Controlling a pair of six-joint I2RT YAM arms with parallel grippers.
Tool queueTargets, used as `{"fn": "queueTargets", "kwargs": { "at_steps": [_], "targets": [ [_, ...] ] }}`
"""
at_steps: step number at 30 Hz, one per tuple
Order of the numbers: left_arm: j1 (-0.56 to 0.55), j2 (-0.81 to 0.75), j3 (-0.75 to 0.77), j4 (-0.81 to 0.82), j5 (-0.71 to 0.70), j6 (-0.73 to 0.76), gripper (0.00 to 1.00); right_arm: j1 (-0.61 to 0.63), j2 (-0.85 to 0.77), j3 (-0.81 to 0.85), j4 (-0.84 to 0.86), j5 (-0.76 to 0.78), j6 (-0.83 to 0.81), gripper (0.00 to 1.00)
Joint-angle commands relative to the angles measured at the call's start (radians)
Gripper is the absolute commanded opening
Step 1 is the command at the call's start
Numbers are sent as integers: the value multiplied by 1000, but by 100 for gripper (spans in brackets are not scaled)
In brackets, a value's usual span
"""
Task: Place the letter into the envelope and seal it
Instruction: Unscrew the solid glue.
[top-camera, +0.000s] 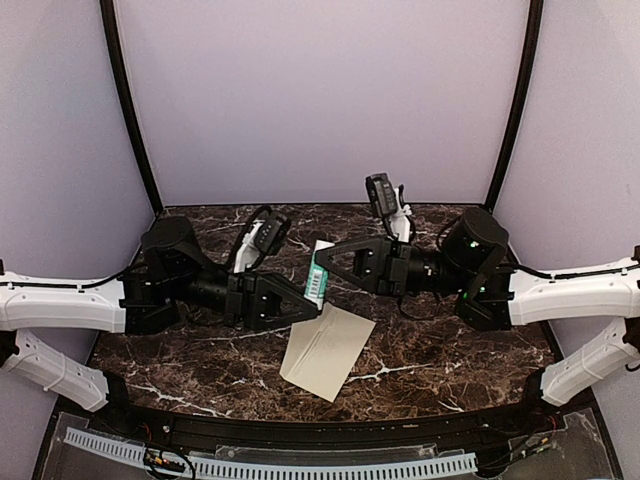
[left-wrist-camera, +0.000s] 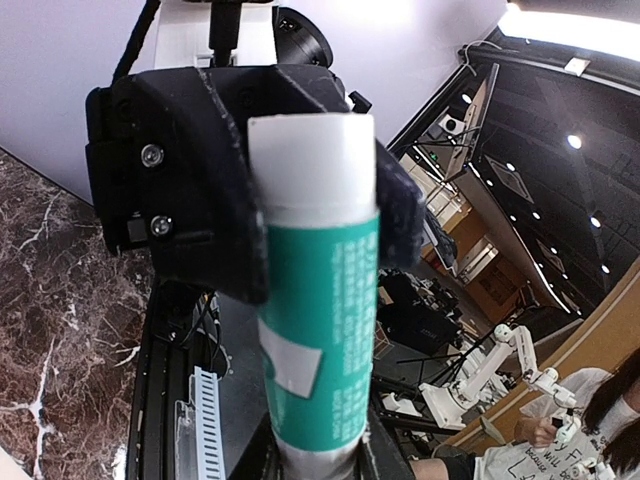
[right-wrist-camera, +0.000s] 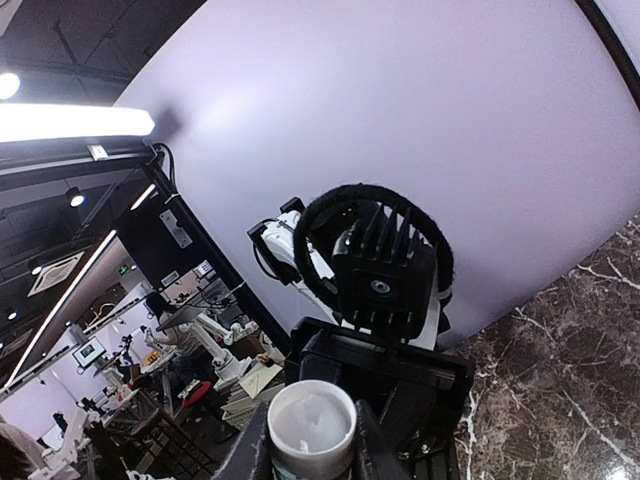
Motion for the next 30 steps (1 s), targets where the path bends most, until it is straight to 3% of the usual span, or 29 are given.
{"fn": "queueTargets", "kwargs": {
  "at_steps": [1, 5, 10, 14, 20, 24, 30],
  "targets": [
    [-4, -10, 20, 0, -38, 28, 0, -3, -30, -13, 69, 20, 7, 13],
    [-4, -27, 34, -144, -148, 82, 0, -4, -43, -16, 27, 62, -5, 10],
    [-4, -34, 63, -308, -342, 137, 0, 3, -36, 44, -198, 170, -51, 5],
    [-4, -33, 95, -451, -535, 149, 0, 27, -19, 99, -366, 299, -76, 7],
    [-3, -31, 137, -669, -760, 161, 0, 52, 64, 184, -586, 510, 10, 7],
    [-4, -16, 151, -747, -788, 183, 0, 88, 145, 259, -704, 633, 73, 7],
    [-4, 18, 161, -771, -769, 199, 0, 112, 213, 313, -722, 632, 89, 10]
  ]
}}
